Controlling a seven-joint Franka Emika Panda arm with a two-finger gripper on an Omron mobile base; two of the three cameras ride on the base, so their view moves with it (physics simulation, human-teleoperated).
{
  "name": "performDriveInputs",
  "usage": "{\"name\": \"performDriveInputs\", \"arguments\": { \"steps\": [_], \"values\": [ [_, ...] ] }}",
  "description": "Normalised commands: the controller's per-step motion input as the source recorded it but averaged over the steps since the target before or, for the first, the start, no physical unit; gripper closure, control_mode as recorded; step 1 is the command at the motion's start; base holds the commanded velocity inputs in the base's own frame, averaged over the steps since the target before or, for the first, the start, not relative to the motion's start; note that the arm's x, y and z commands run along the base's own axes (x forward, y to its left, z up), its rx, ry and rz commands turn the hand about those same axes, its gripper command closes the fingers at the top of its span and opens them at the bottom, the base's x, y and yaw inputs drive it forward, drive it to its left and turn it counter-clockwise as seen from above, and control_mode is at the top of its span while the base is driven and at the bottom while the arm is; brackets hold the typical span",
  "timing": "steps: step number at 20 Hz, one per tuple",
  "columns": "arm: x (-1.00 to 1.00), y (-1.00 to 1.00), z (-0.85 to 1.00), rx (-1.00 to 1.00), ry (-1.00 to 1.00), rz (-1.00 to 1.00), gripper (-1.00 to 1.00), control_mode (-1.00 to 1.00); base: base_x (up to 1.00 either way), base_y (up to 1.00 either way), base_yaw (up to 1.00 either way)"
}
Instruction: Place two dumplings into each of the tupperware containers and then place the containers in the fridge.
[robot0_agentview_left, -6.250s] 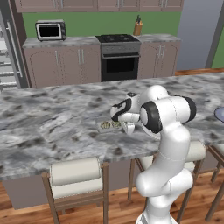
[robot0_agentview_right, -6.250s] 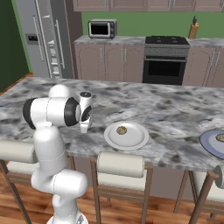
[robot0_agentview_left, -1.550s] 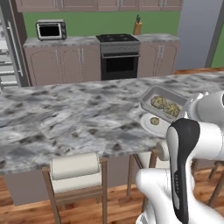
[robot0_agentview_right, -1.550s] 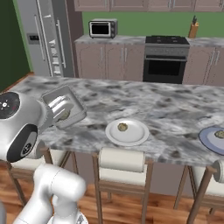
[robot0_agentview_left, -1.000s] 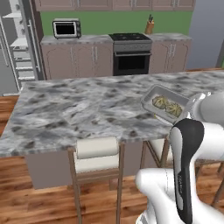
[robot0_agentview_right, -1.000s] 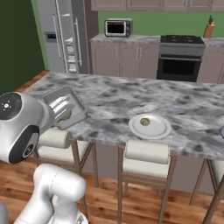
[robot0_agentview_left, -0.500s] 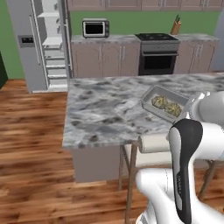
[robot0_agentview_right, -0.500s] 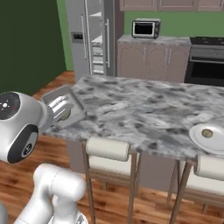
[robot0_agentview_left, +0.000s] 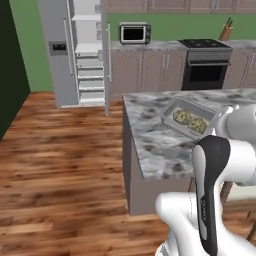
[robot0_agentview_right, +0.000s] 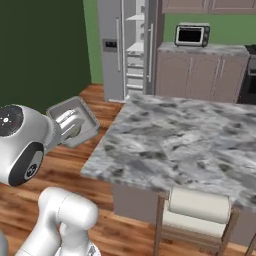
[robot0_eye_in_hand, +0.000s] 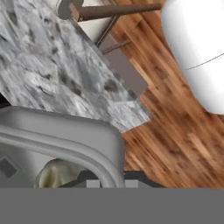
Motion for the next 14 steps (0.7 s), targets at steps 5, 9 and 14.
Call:
{"name": "performDriveInputs", "arguments": {
  "steps": [5,9,14],
  "values": [
    [0.0,0.0,0.0,0.0,0.0,0.0,1.0,1.0,0.39,1.0,0.02],
    [0.0,0.0,0.0,0.0,0.0,0.0,1.0,1.0,0.62,0.9,0.0],
    [0.0,0.0,0.0,0.0,0.0,0.0,1.0,1.0,0.8,0.38,-0.01]
  ]
}}
